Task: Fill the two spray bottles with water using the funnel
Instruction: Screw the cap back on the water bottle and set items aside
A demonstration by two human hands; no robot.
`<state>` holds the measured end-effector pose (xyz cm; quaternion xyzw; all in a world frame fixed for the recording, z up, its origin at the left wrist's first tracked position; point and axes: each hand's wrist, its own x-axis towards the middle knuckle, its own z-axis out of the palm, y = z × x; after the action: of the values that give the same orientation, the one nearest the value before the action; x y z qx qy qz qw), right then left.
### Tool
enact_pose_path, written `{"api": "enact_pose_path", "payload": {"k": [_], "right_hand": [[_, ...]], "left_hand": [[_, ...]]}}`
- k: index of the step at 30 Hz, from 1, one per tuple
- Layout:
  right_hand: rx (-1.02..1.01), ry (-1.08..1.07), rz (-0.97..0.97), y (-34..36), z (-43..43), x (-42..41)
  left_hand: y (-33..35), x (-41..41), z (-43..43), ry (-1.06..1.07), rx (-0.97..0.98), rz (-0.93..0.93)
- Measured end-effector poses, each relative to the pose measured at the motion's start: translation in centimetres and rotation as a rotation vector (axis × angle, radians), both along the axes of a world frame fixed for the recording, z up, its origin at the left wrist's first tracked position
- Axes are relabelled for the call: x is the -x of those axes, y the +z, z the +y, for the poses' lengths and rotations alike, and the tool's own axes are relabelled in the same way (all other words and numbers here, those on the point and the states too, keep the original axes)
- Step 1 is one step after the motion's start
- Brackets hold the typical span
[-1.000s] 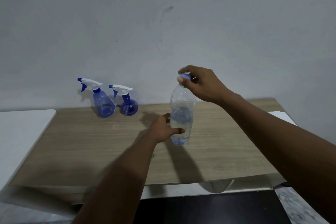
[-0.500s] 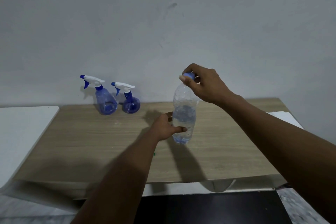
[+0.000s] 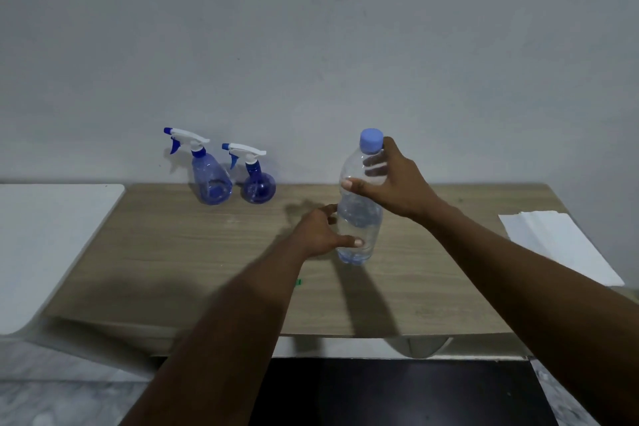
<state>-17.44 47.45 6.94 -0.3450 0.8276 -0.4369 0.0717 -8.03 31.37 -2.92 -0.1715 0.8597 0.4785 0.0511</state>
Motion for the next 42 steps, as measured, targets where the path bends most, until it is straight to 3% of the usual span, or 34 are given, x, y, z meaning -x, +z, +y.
{"api": "enact_pose_path", "payload": {"k": [5,9,13,22,35,42], "right_hand": [[0.082,-0.048,-0.127,-3.1,0.5,0.0],[0.094,-0.042,-0.152,-4.5,0.7,-0.2],[0.066,-0.072,-0.136,-5.7,0.9,-0.3],[0.061,-0.194,-0.065,-5.4,-0.4,0.4],[0.061,-0.325,0.01,-1.2,-6.5,8.9],[0.056,-0.383,-0.023,-3.9,-8.4,11.9]], "left_hand": [[-0.2,-2.7,-2.5,-0.009,0.112,-0.08],[-1.2,-5.2,-6.0,-0.133,0.48,-0.243],[-1.8,-6.2,-7.5,-0.182,0.51,-0.367],[-2.8,-4.2,-9.0,-0.161,0.552,-0.307],[-0.3,7.4,-13.9,-0.059,0.688,-0.042],[-3.2,10.6,-15.0,-0.06,0.732,-0.065]]}}
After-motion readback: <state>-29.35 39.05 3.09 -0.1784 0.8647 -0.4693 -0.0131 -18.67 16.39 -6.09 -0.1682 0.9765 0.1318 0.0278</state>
